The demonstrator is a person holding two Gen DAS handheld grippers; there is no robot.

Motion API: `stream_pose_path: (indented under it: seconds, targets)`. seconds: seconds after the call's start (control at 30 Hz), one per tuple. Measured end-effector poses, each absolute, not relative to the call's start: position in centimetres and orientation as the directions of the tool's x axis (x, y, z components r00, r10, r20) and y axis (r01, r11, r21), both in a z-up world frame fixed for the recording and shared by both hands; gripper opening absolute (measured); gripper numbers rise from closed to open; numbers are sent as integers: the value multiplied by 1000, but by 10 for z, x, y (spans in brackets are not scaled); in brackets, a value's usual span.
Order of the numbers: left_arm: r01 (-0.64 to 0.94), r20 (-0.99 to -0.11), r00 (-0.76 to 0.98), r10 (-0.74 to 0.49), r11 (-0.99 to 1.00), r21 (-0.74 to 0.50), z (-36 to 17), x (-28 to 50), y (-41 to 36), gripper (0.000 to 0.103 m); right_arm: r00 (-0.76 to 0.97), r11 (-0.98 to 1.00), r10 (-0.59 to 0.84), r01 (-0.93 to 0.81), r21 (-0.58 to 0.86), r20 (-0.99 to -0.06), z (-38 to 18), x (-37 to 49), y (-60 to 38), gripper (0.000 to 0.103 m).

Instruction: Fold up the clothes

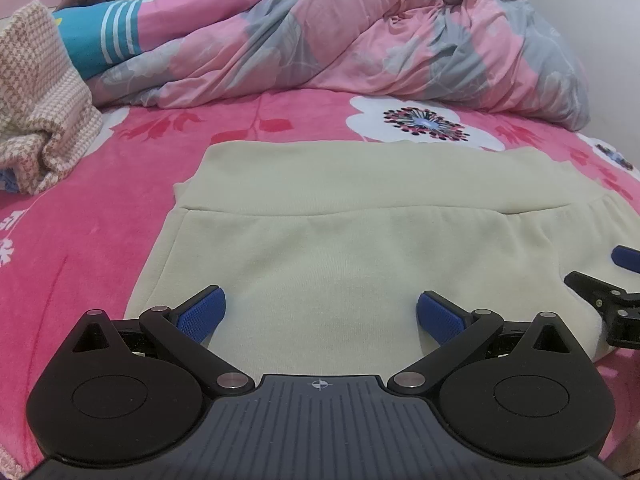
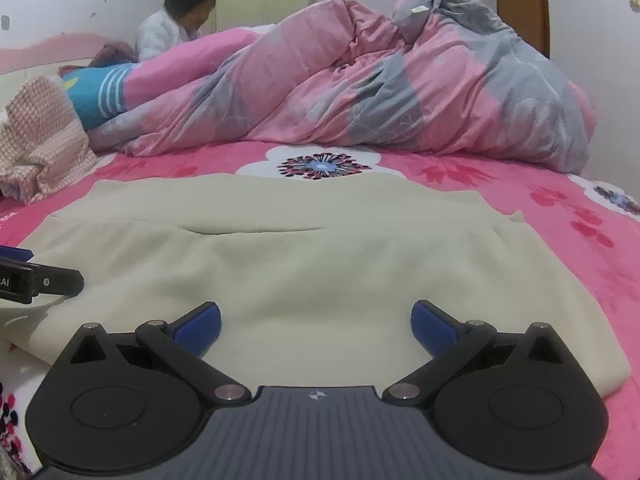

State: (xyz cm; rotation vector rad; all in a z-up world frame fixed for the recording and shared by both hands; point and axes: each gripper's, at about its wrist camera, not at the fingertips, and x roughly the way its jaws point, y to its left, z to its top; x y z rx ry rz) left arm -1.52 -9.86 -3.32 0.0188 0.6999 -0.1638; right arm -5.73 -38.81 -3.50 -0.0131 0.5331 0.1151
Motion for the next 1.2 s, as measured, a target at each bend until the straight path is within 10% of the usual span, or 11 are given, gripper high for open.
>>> stream_pose_path:
  seconds: [1.2]
  targets:
    - [152,-647,749,-139,988,-35,-32,-14,-99,103,861,988,147,-147,39,-487,-35,-58,-393,103]
